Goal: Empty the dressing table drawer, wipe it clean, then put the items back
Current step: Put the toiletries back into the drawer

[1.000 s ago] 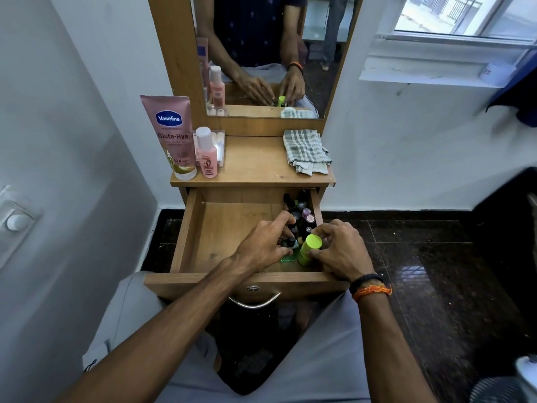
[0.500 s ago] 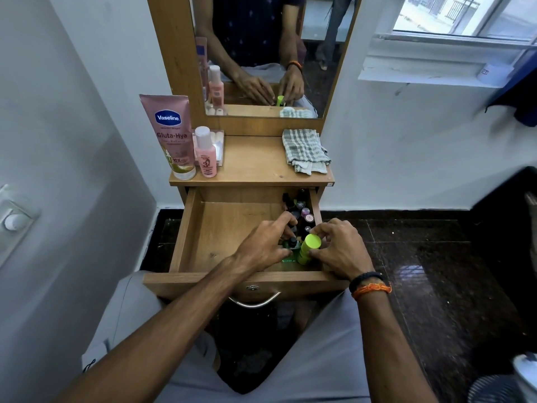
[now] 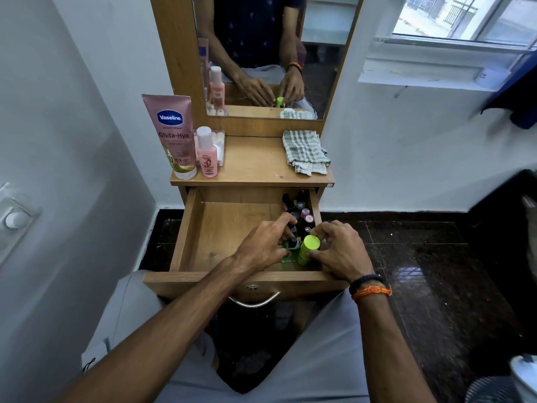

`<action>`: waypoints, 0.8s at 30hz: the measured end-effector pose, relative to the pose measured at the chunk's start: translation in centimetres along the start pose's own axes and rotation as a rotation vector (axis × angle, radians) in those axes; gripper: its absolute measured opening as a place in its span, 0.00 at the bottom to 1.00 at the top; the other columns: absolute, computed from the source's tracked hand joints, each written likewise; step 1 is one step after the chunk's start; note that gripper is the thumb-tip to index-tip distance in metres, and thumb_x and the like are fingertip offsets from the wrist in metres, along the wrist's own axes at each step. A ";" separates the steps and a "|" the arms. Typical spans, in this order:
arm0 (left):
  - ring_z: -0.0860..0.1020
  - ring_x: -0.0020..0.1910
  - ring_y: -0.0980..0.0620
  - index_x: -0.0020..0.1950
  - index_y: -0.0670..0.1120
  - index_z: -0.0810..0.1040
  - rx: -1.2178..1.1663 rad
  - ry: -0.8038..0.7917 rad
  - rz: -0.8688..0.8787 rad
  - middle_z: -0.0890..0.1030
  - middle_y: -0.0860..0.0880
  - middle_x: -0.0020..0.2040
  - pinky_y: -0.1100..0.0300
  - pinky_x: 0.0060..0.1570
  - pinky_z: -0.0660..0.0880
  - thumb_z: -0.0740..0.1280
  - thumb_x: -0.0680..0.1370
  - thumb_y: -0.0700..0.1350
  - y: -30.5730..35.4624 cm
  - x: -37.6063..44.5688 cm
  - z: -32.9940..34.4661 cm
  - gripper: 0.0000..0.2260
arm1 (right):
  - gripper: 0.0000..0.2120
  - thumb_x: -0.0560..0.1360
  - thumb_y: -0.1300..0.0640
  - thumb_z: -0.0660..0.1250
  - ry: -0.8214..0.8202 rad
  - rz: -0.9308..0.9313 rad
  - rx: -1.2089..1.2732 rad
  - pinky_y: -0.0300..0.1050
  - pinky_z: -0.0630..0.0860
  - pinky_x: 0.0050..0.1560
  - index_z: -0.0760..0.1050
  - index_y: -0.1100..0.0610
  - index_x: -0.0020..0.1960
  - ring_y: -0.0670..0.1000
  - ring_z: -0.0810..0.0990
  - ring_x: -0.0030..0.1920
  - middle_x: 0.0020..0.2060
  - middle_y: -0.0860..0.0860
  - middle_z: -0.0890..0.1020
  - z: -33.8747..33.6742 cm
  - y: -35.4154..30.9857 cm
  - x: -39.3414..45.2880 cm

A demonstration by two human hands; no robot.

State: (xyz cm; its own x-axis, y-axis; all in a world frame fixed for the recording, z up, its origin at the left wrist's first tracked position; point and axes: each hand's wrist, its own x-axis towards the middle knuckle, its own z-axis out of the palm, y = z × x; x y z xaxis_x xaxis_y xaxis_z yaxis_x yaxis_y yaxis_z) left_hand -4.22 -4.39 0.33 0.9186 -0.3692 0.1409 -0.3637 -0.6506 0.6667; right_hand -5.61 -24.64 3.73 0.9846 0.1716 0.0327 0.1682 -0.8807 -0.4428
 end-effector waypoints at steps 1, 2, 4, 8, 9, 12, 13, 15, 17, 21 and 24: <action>0.79 0.50 0.58 0.70 0.49 0.68 -0.001 0.002 -0.001 0.83 0.50 0.55 0.62 0.50 0.81 0.77 0.71 0.39 0.0 0.0 0.0 0.31 | 0.20 0.70 0.51 0.78 0.003 0.004 0.000 0.41 0.69 0.49 0.80 0.53 0.59 0.49 0.73 0.53 0.54 0.50 0.79 0.1 -0.1 0.0; 0.79 0.50 0.58 0.70 0.49 0.68 -0.002 0.002 -0.001 0.83 0.50 0.55 0.62 0.50 0.80 0.77 0.71 0.39 0.0 0.0 0.0 0.31 | 0.20 0.70 0.51 0.78 0.004 0.007 0.000 0.41 0.70 0.49 0.79 0.53 0.60 0.49 0.73 0.53 0.54 0.50 0.79 0.1 -0.1 0.0; 0.79 0.50 0.58 0.70 0.49 0.68 -0.008 0.000 -0.001 0.82 0.50 0.55 0.63 0.50 0.80 0.77 0.71 0.39 0.0 -0.1 -0.1 0.31 | 0.20 0.70 0.51 0.78 0.004 0.014 0.004 0.41 0.70 0.50 0.79 0.53 0.59 0.49 0.73 0.53 0.54 0.50 0.80 0.2 -0.2 -0.1; 0.79 0.51 0.57 0.71 0.49 0.68 -0.010 -0.006 -0.011 0.82 0.51 0.56 0.62 0.51 0.80 0.78 0.70 0.40 -0.1 -0.1 -0.2 0.32 | 0.22 0.68 0.50 0.79 0.010 0.028 0.022 0.41 0.70 0.49 0.79 0.52 0.60 0.50 0.74 0.52 0.51 0.48 0.79 -0.1 -0.3 -0.2; 0.79 0.50 0.58 0.71 0.49 0.68 -0.011 -0.006 -0.015 0.82 0.51 0.56 0.62 0.51 0.80 0.78 0.70 0.40 -0.1 -0.1 -0.3 0.32 | 0.24 0.68 0.49 0.79 0.013 0.023 0.031 0.41 0.71 0.49 0.79 0.51 0.61 0.49 0.74 0.51 0.50 0.48 0.79 -0.2 -0.3 -0.3; 0.78 0.51 0.59 0.71 0.50 0.68 -0.013 -0.014 -0.028 0.82 0.51 0.56 0.62 0.50 0.79 0.79 0.69 0.41 -0.1 -0.2 -0.5 0.34 | 0.28 0.65 0.44 0.80 0.038 -0.015 0.064 0.42 0.72 0.49 0.78 0.50 0.61 0.49 0.73 0.50 0.48 0.47 0.78 -0.7 -0.3 -0.4; 0.78 0.51 0.58 0.71 0.50 0.68 -0.014 -0.019 -0.038 0.81 0.51 0.57 0.62 0.51 0.80 0.79 0.68 0.42 -0.2 -0.2 -0.6 0.34 | 0.28 0.65 0.42 0.80 0.054 -0.030 0.074 0.43 0.73 0.49 0.78 0.49 0.62 0.49 0.73 0.50 0.48 0.47 0.78 -0.8 -0.5 -0.4; 0.78 0.53 0.58 0.70 0.51 0.68 -0.029 -0.021 -0.070 0.81 0.52 0.57 0.60 0.52 0.80 0.80 0.67 0.42 -0.2 -0.3 -0.9 0.35 | 0.28 0.65 0.39 0.78 0.097 -0.052 0.106 0.44 0.74 0.48 0.78 0.49 0.61 0.49 0.73 0.50 0.47 0.47 0.78 -0.9 -1.0 -0.2; 0.78 0.54 0.58 0.70 0.52 0.69 -0.053 -0.011 -0.109 0.81 0.54 0.57 0.61 0.53 0.79 0.81 0.66 0.42 -0.4 -0.5 -1.4 0.36 | 0.25 0.67 0.39 0.77 0.131 -0.067 0.128 0.43 0.73 0.48 0.80 0.50 0.58 0.49 0.74 0.50 0.46 0.47 0.78 -0.8 -1.7 0.2; 0.77 0.54 0.59 0.68 0.51 0.72 -0.097 0.030 -0.143 0.80 0.56 0.56 0.63 0.52 0.78 0.81 0.65 0.43 -0.9 -1.3 -3.0 0.34 | 0.19 0.69 0.41 0.76 0.165 -0.108 0.147 0.39 0.70 0.44 0.81 0.51 0.54 0.48 0.75 0.47 0.46 0.47 0.80 -0.2 -3.3 1.3; 0.78 0.53 0.59 0.65 0.50 0.75 -0.137 0.113 -0.174 0.80 0.56 0.55 0.61 0.52 0.79 0.79 0.69 0.43 -1.3 -2.1 -4.3 0.27 | 0.16 0.71 0.44 0.76 0.171 -0.131 0.190 0.35 0.70 0.42 0.81 0.53 0.53 0.47 0.76 0.44 0.44 0.48 0.80 0.4 -4.9 2.3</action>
State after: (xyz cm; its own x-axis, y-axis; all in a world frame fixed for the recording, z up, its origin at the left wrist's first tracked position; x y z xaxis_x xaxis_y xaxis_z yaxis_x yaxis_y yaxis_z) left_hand -5.05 0.09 2.37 0.9798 -0.1781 0.0909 -0.1812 -0.5988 0.7801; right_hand -4.16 -19.73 5.58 0.9513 0.1876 0.2444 0.2989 -0.7547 -0.5840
